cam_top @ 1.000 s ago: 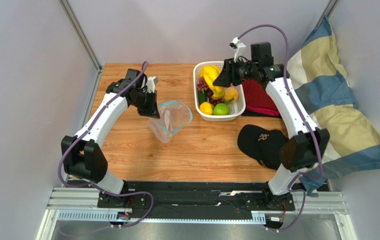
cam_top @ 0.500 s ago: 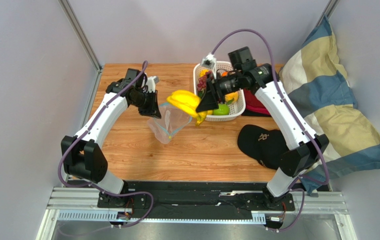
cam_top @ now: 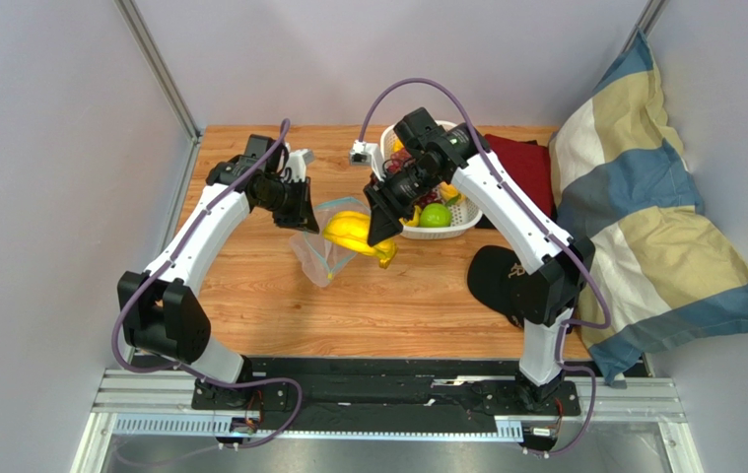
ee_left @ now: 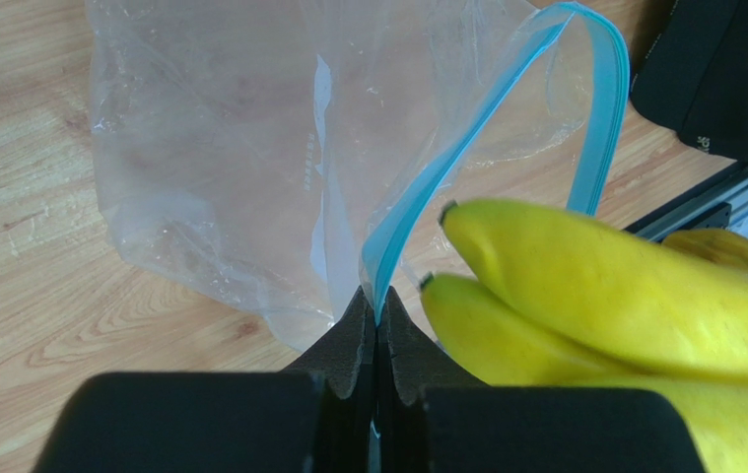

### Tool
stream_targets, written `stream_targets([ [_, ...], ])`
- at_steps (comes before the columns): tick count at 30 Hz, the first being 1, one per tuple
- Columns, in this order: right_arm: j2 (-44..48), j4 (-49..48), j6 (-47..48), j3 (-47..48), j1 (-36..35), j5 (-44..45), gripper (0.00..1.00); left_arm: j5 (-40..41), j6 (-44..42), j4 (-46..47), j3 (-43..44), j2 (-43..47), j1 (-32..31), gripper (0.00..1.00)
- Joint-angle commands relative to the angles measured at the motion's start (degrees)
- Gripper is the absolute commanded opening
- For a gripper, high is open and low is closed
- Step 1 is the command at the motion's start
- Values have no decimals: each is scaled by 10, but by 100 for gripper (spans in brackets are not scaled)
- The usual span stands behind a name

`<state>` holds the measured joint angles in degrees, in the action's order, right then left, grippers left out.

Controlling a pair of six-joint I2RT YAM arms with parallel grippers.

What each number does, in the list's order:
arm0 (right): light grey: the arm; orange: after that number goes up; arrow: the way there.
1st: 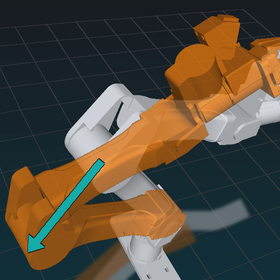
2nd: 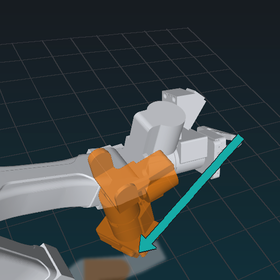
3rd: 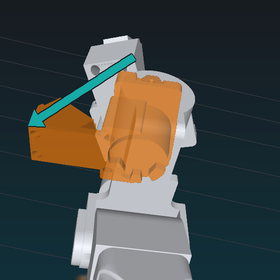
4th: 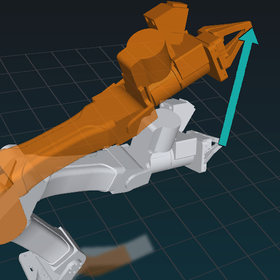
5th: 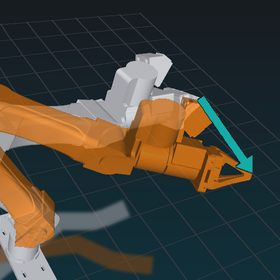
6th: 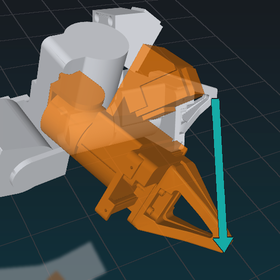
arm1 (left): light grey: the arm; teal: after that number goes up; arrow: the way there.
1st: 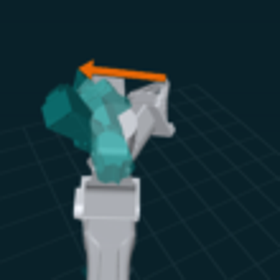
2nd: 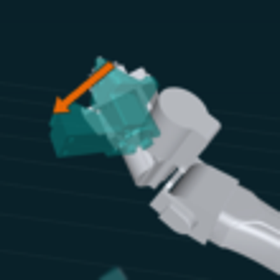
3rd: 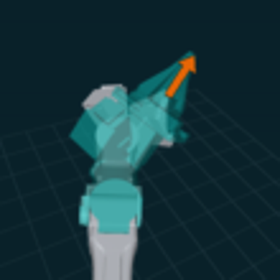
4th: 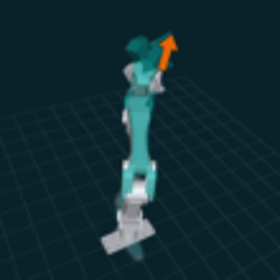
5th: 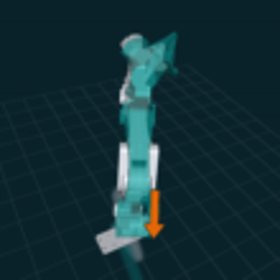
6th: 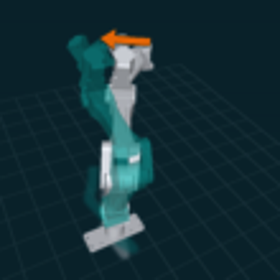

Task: Place the food in the zip-top bag and seal the zipper
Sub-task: Place the fake fruit in the zipper food storage bag.

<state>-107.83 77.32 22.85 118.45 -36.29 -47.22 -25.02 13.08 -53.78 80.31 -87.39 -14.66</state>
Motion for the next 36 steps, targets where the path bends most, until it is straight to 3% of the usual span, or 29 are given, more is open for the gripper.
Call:
stream_targets([
  [1, -25, 98, -72, 63, 3, 1, 0, -12, -18, 6, 4, 29, -10, 0],
  [11, -33, 27, -218, -38, 9, -199, 0, 11, -25, 23, -25, 47, -26, 0],
  [15, -40, -49, -307, -88, 13, -246, 0, 11, -24, 24, -31, 50, -29, 0],
  [20, -38, -171, -495, -148, 18, -319, 0, 8, -22, 27, -44, 57, -32, 0],
  [26, -23, -261, -627, -197, 19, -286, 0, 5, -23, 24, -45, 52, -32, 0],
  [32, -8, -305, -663, -198, 62, -216, 0, -13, -15, 13, -34, 53, -29, 0],
  [36, 35, -576, -841, -266, 83, -212, 0, -60, -8, 17, -32, 45, -21, 0],
])
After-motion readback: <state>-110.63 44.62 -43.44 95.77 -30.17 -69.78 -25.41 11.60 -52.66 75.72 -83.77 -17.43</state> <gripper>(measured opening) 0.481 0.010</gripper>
